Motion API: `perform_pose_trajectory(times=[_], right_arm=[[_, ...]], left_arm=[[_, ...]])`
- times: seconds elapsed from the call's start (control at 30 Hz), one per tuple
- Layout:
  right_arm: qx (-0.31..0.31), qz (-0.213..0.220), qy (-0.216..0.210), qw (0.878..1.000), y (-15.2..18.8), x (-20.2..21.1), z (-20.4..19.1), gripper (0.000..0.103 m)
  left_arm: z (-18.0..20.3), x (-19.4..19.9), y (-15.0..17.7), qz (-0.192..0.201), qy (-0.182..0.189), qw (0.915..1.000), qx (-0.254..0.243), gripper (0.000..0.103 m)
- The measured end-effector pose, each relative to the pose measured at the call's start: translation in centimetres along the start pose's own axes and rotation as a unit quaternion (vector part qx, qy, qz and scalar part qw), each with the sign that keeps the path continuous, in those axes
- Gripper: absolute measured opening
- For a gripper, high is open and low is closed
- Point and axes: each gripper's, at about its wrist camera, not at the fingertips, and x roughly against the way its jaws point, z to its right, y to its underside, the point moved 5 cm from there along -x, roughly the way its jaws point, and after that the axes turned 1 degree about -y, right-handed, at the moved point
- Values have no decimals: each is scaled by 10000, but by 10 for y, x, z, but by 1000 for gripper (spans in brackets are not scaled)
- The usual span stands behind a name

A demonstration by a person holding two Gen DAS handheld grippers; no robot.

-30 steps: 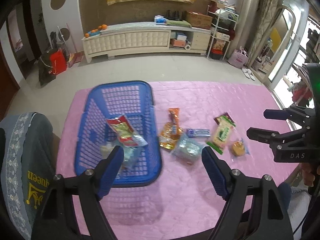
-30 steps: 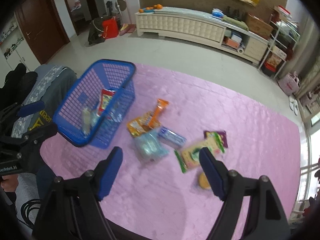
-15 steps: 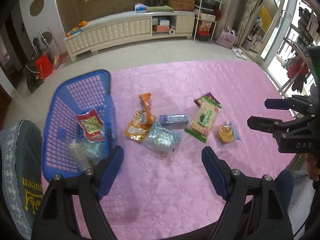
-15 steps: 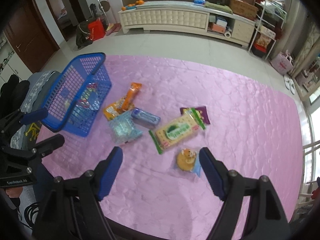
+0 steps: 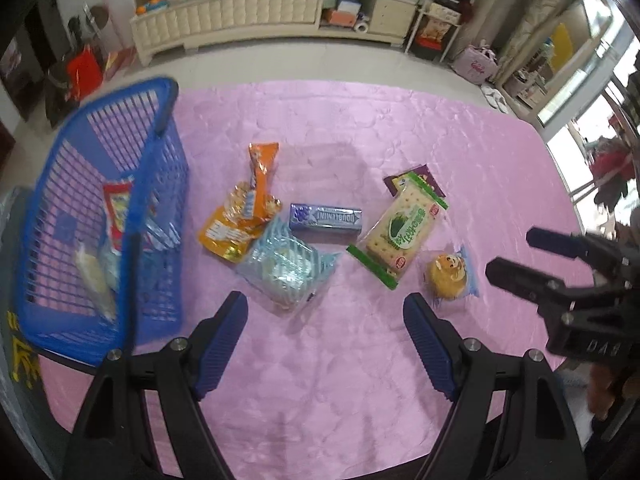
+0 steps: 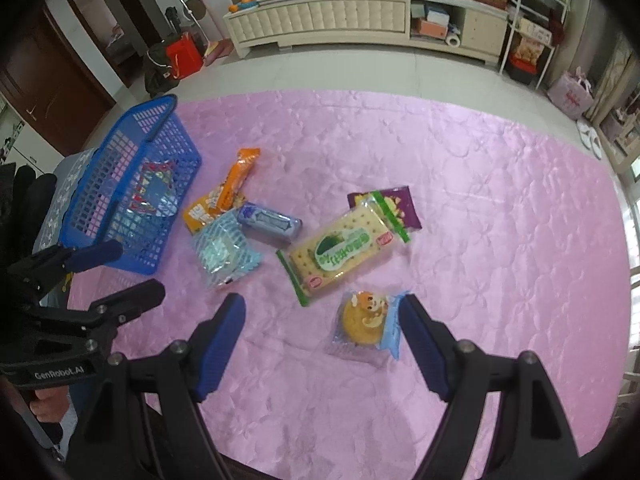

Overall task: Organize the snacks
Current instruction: 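Move both tools away from the basket over the remaining snacks, then grasp the light-blue striped bag with the left tool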

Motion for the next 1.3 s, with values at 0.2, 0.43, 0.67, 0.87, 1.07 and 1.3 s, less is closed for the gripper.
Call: perform_pose_trajectory(times=[0.2, 0.43, 0.67, 0.87, 1.07, 1.3], right_arm=[[-128, -151, -104, 9997, 2, -24, 13, 82], [-5, -309, -98, 9995, -3, -52, 19, 82], [-109, -439, -186, 9988, -5, -81, 31, 82], [-175, -547, -278, 9980, -3, -96, 36, 82], [-230, -573, -291, 9977, 1, -96, 44, 82], [-344, -558, -183, 9977, 7, -88, 53, 82]], left_arm=[[-10, -37, -3, -329, 111, 9968, 718, 78], [-22, -72, -8, -574, -141, 9927, 1048, 78], [-30, -101, -10, -723, -177, 9888, 1292, 78], [-37, -109, -14, -554, -381, 9884, 1364, 78], [-42, -122, -10, -855, -469, 9847, 1445, 78], [-32, -116, -4, -789, -552, 9908, 949, 67]])
